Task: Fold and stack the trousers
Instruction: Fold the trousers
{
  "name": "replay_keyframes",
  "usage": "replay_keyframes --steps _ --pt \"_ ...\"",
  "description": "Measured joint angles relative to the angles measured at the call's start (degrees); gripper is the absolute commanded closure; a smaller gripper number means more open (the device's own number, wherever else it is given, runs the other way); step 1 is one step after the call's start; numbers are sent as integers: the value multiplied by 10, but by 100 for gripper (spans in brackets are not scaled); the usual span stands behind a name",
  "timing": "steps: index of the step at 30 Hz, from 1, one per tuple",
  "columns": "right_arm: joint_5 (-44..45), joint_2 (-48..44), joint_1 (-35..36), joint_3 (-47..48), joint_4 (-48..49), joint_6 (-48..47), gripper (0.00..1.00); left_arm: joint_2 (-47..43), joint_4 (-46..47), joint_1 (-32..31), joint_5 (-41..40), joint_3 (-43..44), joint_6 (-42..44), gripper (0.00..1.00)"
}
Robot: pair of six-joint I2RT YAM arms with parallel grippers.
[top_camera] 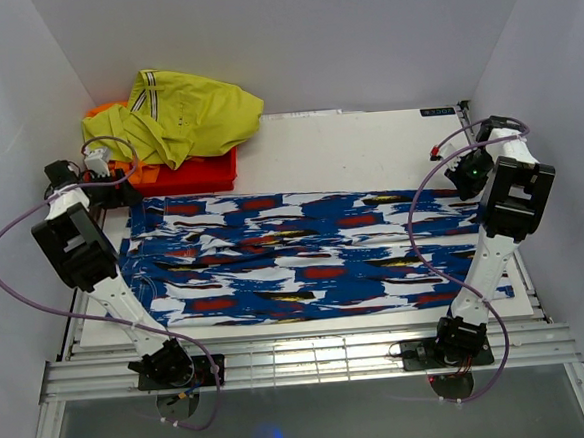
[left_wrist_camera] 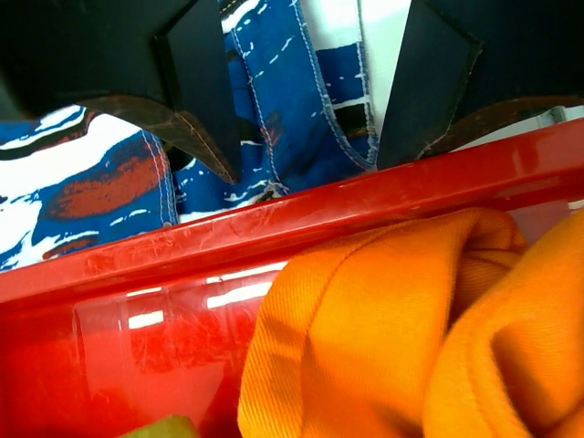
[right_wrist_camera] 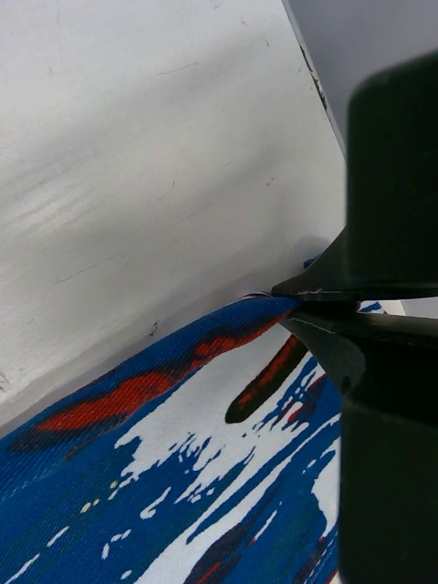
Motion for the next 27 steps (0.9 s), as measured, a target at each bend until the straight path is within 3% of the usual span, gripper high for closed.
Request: replay_keyframes --steps 13,21,24,27 --pt "0 -4 1 -6 5 -2 92 35 31 7 22 -12 12 37" --pt "0 -6 1 -8 7 -2 92 36 31 9 47 -22 34 66" --pt "0 -7 1 -8 7 -2 92 34 36 12 60 -27 27 73" --pt "-1 -7 1 -7 7 -2 92 28 37 16 74 -28 16 90"
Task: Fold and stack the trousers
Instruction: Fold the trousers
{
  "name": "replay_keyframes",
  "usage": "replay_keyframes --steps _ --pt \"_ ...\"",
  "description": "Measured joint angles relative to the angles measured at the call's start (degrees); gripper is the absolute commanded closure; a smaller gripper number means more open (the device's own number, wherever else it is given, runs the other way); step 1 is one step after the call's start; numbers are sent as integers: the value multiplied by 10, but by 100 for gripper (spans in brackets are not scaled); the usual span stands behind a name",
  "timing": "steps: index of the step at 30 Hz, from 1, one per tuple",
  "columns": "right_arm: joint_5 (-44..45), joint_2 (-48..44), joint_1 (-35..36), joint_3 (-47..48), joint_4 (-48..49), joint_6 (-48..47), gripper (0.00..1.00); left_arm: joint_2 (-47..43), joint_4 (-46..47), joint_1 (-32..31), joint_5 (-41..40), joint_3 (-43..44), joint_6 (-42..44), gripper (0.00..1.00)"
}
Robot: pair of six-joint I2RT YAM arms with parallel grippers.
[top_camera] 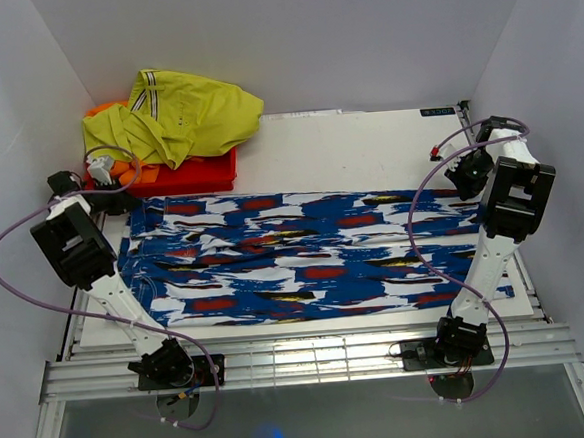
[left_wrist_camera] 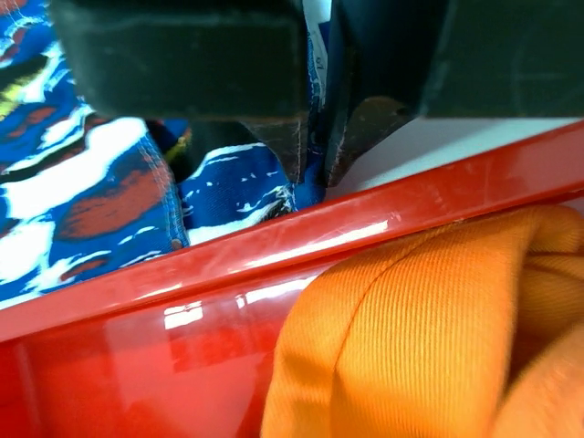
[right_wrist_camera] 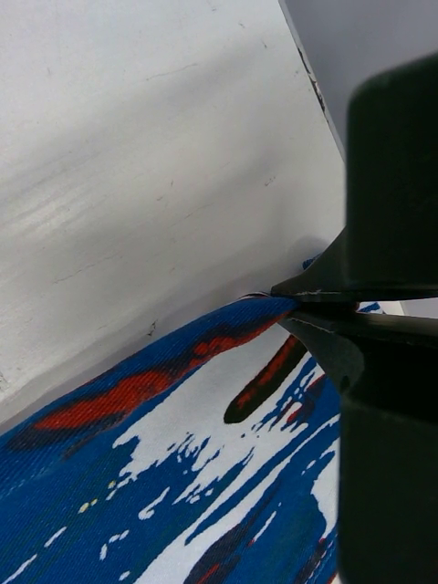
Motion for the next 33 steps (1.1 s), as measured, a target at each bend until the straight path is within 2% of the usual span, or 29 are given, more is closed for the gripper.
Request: replay_keyframes --steps 1,2,11,22,28,33 --pt "-1 0 0 0 0 0 92 -4 0 2 5 0 -2 99" --pt "-2 -1 0 0 0 0 92 -9 0 3 10 0 -4 100" --pt "-31 -15 -7 0 0 -8 92 -64 -10 20 47 0 7 100" --pt "-61 -56 -20 1 -16 -16 92 -116 -32 33 72 -24 73 100" --pt "-89 -112 -39 0 -39 -28 92 -139 -58 66 122 -26 105 100" --pt "-118 -192 -63 -37 -55 -45 92 -157 -127 101 167 -26 169 100"
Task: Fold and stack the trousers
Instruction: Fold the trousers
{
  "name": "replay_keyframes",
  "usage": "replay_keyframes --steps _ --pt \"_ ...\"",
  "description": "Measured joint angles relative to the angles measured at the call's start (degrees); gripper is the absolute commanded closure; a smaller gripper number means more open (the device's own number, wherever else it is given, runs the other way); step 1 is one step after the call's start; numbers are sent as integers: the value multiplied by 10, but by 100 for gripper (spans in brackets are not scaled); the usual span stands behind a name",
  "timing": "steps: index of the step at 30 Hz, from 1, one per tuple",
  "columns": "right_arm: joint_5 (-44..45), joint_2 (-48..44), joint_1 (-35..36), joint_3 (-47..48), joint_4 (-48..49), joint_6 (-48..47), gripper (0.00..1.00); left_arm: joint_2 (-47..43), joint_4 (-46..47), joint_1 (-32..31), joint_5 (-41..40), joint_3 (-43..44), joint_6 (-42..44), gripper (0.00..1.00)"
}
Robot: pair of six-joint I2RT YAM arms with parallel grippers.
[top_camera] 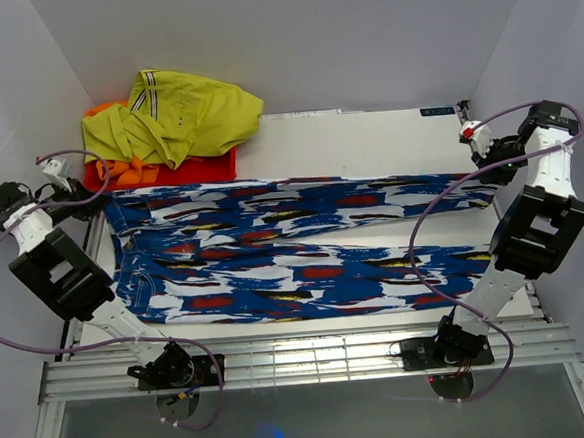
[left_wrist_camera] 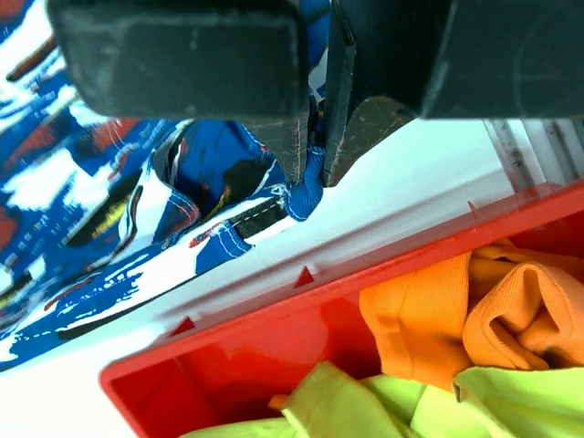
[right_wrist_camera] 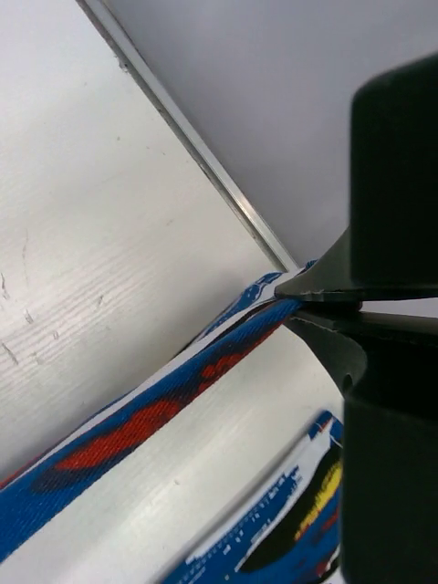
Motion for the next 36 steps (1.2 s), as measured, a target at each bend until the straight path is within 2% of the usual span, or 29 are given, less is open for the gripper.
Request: replay_keyframes --steps 5,8,10,14,17,21,25,31,36 --pt "-30 -98 -43 -94 -16 -24 92 -48 -125 58 55 -4 128 100" --pt "-50 -166 -88 -171 -27 -53 92 -68 -250 108 77 -4 262 100" --pt "-49 -217 -122 -235 -42 -142 92 -72 -320 139 75 -18 348 100" --pt "-13 -289 -176 -358 -54 -249 92 -76 -379 196 2 -130 520 100" --pt "31 -305 -194 -448 -15 -289 92 -76 -389 221 -85 -224 604 100" --pt "85 -308 -203 -550 44 -316 92 -77 -377 220 -155 -267 636 100" --pt "104 -308 -203 -580 76 -326 92 -86 -336 218 -189 -275 627 100" --pt "93 -288 -203 -530 66 -327 92 -93 -340 214 -195 -248 609 100" --pt "54 -278 -208 -449 12 -327 92 -91 -421 210 -176 -148 601 100"
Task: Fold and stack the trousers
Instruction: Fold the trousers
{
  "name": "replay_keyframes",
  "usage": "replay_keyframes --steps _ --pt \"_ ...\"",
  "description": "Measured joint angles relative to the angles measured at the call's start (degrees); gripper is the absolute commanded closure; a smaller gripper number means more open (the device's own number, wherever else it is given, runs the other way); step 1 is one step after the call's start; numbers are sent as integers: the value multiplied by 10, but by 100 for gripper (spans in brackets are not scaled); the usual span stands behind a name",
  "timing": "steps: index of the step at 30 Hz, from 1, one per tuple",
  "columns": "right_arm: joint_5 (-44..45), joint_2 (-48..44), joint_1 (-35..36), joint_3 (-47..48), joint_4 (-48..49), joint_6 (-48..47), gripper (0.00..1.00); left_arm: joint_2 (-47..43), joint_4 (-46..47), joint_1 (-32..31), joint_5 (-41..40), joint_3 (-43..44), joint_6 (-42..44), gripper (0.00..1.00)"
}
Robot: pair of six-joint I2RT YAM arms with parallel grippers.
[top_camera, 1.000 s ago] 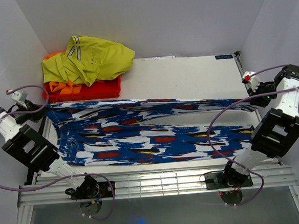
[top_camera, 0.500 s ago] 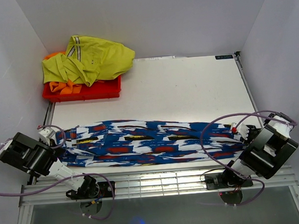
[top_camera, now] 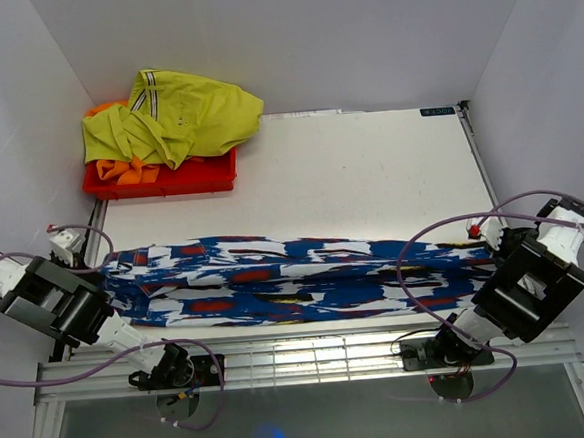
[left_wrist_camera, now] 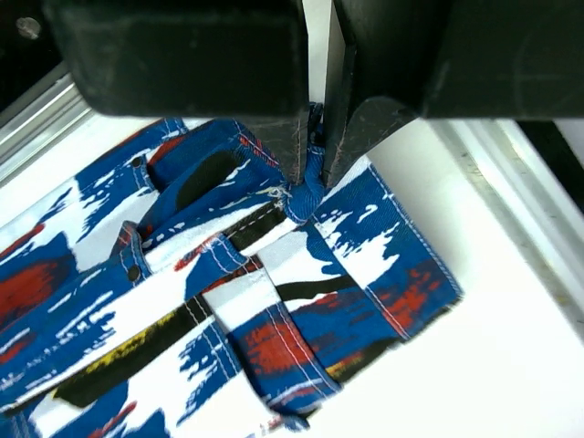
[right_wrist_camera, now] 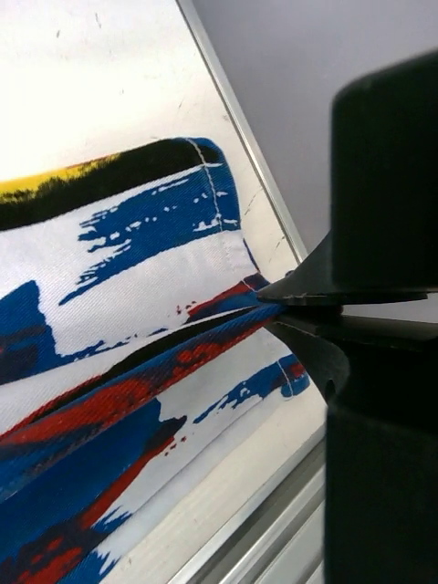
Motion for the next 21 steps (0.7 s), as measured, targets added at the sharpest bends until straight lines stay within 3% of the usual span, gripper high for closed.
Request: replay_keyframes --steps 6,9,15,21 --pt "-28 0 -39 25 -66 0 92 1 -61 11 0 58 11 100" --pt "-17 -2 -56 -1 -51 -2 92 -3 -52 24 -37 10 46 100" --pt "34 -28 -64 -134 69 -4 92 -3 2 40 -120 -104 89 100" --pt "50 -46 -55 -154 106 -5 92 -36 52 40 -147 -168 100 100"
